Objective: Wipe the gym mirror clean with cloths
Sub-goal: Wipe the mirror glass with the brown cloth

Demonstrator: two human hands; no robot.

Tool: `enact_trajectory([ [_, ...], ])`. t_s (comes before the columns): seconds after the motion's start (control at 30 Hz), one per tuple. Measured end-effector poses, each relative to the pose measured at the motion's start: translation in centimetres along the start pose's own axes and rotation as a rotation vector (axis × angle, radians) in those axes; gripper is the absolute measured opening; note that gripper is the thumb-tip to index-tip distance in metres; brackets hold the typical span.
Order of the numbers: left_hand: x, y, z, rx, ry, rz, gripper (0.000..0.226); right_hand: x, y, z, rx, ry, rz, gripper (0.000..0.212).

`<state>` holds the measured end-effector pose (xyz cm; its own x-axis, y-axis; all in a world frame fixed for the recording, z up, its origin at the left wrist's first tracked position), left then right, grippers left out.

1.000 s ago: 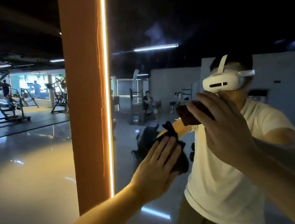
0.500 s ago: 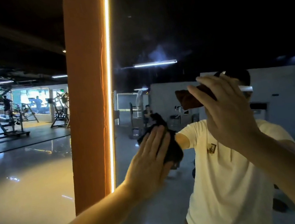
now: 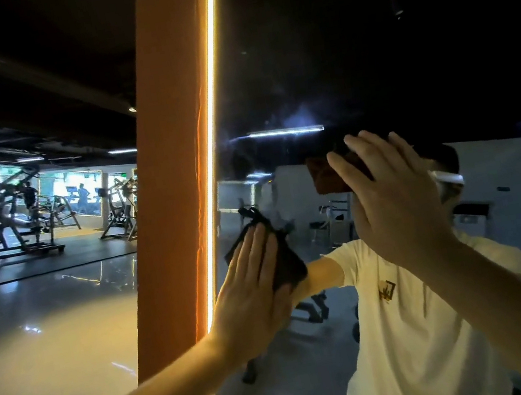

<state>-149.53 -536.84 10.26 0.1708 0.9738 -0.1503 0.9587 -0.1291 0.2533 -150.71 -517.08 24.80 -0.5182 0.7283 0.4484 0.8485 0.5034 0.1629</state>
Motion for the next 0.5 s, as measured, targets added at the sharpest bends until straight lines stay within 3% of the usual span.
enact_trajectory([
  [0.2, -3.4, 2.6, -13.2, 0.205, 0.289, 0.018, 0.068, 0.0, -0.2, -0.2, 0.002, 0.011, 0.023, 0.067],
  [0.27, -1.4, 1.4, -10.2, 0.225, 0.200, 0.031, 0.064, 0.1, -0.1, 0.0, 0.015, 0.011, 0.005, 0.068],
  [0.4, 1.0, -0.6, 0.6, -0.029, -0.100, -0.036, 0.064, 0.0, 0.2, 0.1, 0.015, 0.052, -0.022, 0.062],
  [0.5, -1.4, 0.7, -2.6, -0.002, -0.113, -0.031, 0.062, 0.0, 0.3, 0.1, -0.015, 0.072, -0.017, 0.061],
])
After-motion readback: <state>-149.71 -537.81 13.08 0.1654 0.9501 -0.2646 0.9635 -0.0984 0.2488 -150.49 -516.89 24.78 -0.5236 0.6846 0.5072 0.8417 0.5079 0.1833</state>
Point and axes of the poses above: each hand's wrist, its own z-axis away from the middle knuckle, its own y-axis out of the back of the hand, x = y × z, the point moved 6 cm from there along -z, towards the middle knuckle, and after that the axes turned 2 degrees about -z, right-handed, at the moved point
